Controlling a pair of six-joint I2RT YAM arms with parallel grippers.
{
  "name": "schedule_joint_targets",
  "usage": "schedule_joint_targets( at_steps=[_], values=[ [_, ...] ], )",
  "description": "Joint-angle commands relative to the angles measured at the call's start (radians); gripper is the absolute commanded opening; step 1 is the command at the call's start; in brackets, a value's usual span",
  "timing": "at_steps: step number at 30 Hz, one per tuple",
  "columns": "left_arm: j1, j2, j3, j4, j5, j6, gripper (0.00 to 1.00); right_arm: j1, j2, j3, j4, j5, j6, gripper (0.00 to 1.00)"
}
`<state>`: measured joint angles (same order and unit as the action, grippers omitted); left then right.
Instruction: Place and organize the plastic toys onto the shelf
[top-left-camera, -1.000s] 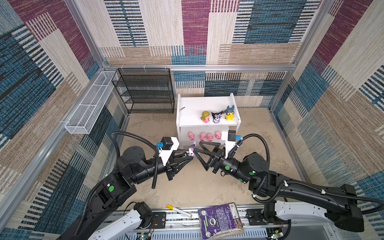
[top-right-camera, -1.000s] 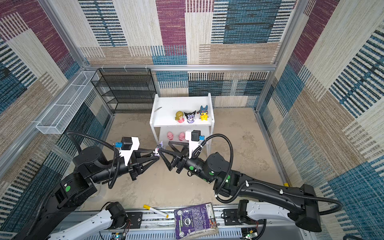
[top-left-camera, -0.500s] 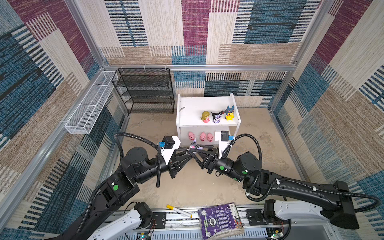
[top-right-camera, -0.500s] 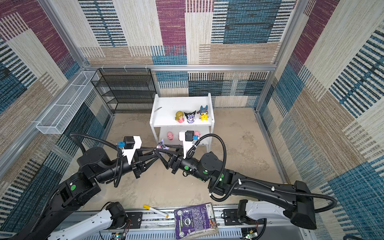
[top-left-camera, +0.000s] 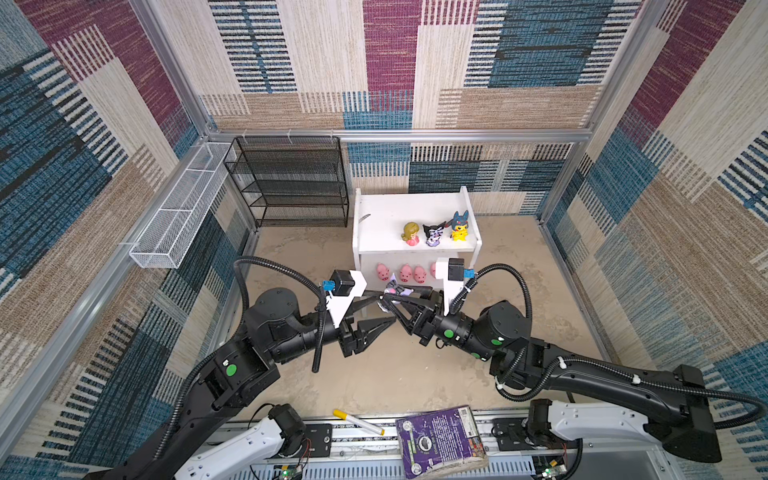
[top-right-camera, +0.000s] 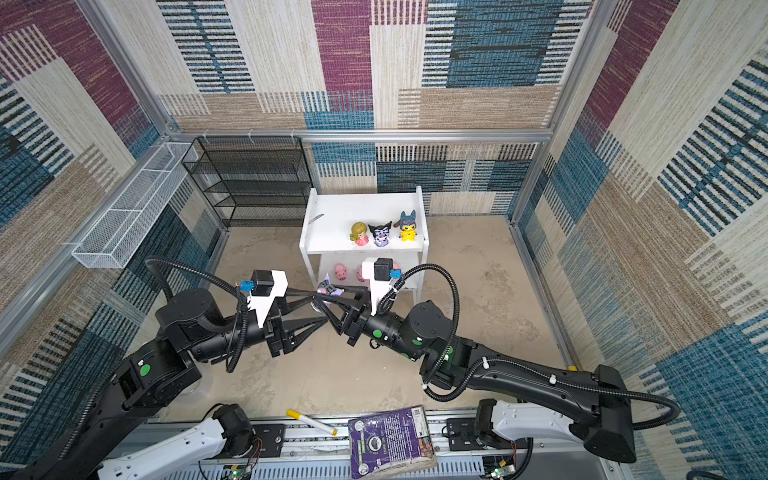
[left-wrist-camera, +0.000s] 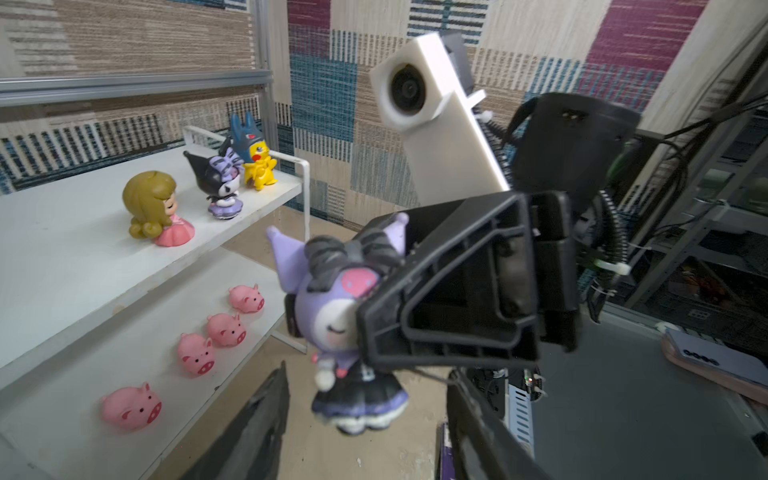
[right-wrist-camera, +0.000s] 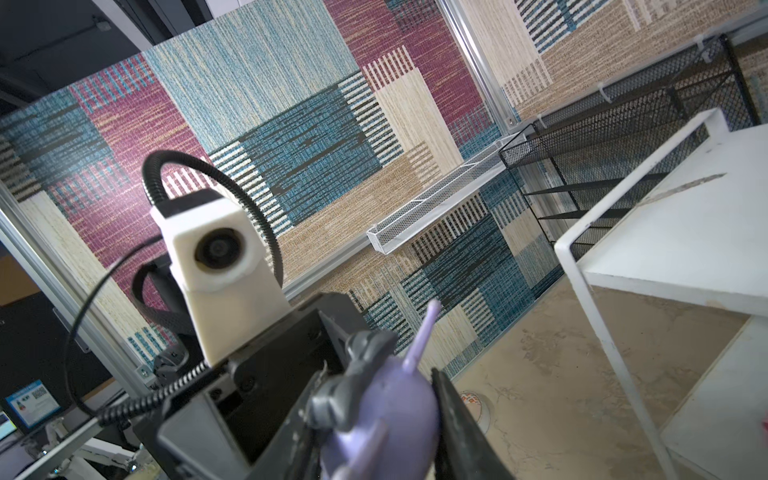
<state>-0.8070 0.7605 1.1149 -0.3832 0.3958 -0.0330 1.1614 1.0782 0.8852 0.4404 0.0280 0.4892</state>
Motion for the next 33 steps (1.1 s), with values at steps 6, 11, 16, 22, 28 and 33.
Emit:
schedule_joint_targets(
  at_steps=[6, 11, 16, 22, 28, 33],
  values=[
    [0.002, 0.051, 0.233, -0.416, 0.233, 0.199, 0.69, -0.008, -0.148, -0.091, -0.124, -0.281, -0.281, 0.27],
    [0.002, 0.106, 0.326, -0.529, 0.328, 0.248, 0.70, -0.008, -0.227, -0.109, -0.207, -0.504, -0.358, 0.28],
    [0.002, 0.160, 0.362, -0.539, 0.443, 0.252, 0.66, -0.008, -0.209, -0.079, -0.275, -0.646, -0.392, 0.23],
    [0.001, 0.203, 0.373, -0.540, 0.495, 0.245, 0.60, -0.008, -0.180, -0.063, -0.287, -0.710, -0.415, 0.22],
    [0.002, 0.241, 0.380, -0.583, 0.527, 0.259, 0.60, -0.008, -0.177, -0.057, -0.282, -0.734, -0.425, 0.21],
    [0.002, 0.268, 0.392, -0.617, 0.529, 0.277, 0.53, -0.008, -0.173, -0.057, -0.274, -0.738, -0.426, 0.21]
  ],
)
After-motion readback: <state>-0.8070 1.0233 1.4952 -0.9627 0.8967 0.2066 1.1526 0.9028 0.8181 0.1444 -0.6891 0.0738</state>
